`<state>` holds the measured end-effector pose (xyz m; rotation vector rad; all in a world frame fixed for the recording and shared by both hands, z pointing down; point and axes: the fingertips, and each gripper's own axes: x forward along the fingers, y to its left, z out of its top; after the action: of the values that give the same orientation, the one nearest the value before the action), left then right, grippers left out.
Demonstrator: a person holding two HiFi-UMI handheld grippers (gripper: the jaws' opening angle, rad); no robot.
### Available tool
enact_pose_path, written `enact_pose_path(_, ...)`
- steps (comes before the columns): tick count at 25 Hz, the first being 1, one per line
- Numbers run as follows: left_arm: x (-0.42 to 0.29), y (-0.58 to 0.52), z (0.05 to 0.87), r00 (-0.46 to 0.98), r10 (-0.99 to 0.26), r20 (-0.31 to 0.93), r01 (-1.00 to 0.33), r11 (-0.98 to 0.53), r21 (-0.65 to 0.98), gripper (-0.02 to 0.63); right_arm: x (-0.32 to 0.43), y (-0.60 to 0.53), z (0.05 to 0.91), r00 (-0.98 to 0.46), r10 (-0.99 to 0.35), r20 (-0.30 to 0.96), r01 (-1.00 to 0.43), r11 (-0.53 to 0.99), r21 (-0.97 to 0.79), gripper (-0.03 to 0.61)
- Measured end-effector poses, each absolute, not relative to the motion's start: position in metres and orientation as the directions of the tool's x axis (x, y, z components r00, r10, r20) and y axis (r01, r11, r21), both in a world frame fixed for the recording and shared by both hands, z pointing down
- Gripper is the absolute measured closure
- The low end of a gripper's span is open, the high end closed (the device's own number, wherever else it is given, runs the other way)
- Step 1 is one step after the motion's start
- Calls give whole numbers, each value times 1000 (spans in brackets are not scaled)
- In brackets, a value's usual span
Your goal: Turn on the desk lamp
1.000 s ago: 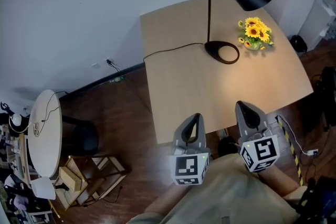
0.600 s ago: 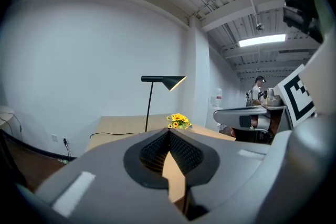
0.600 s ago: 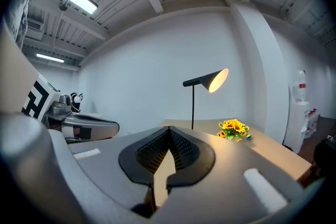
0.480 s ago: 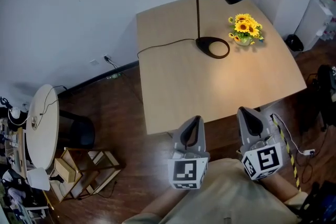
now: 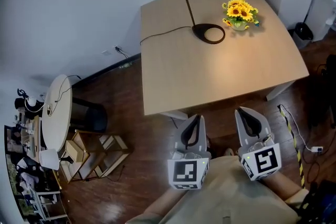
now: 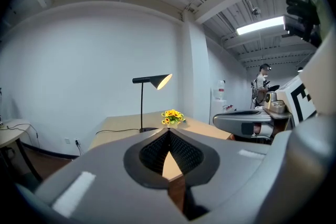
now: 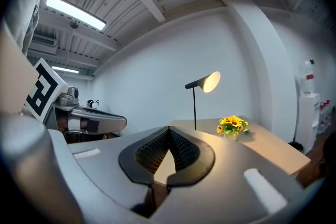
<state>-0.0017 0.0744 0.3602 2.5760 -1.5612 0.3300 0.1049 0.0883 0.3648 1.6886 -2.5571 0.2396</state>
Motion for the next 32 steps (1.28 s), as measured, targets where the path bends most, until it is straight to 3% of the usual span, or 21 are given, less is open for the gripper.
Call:
enact_pose_path(13, 12, 120, 374, 455, -849, 270, -876, -480, -33, 615, 123, 129, 362, -361, -923, 131, -931, 350, -100, 578)
enact_pose_path(32, -53, 145, 377, 511, -825, 241, -852, -524, 11, 615, 53, 163, 373, -330, -921, 206, -944, 324, -63, 580)
